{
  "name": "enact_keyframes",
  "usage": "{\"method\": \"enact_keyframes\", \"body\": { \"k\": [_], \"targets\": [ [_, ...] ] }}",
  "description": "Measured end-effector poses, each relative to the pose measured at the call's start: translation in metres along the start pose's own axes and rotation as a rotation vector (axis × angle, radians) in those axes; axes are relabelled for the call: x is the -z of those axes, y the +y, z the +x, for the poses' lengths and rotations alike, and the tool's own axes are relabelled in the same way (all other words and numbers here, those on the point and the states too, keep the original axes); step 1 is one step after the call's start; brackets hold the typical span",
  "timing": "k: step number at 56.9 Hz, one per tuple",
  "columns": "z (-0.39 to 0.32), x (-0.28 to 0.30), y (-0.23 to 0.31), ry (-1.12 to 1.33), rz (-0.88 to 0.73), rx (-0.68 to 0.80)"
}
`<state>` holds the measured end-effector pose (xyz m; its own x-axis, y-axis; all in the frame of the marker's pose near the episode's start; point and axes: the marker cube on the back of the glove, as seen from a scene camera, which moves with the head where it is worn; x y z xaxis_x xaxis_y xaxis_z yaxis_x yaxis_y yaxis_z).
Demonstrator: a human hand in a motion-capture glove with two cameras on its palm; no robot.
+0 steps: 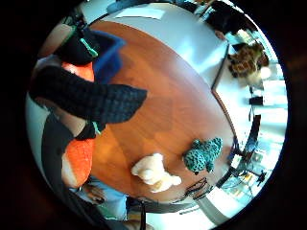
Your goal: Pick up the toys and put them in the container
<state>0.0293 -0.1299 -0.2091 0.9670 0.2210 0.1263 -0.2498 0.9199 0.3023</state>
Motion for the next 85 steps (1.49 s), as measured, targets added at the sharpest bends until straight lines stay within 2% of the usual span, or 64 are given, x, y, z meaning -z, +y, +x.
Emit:
{"method": "enact_keyframes", "body": {
  "k": [18, 27, 39, 45, 54, 69, 77, 85],
  "targets": [
    [-0.077, -0.026, -0.043, -0.005, -0.029, 0.116],
    [-0.069, -0.041, -0.046, 0.057, -0.146, 0.061],
    [-0.039, -0.033, -0.027, 0.084, -0.16, 0.046],
    [-0.013, -0.018, -0.002, 0.055, -0.2, 0.024],
    [0.047, -0.002, 0.065, 0.094, -0.286, -0.018],
    [0.131, -0.019, 0.189, 0.3, -0.405, -0.143],
    [0.153, -0.046, 0.222, 0.425, -0.335, -0.099],
    [0.162, -0.074, 0.23, 0.422, -0.385, -0.111]
  ]
}}
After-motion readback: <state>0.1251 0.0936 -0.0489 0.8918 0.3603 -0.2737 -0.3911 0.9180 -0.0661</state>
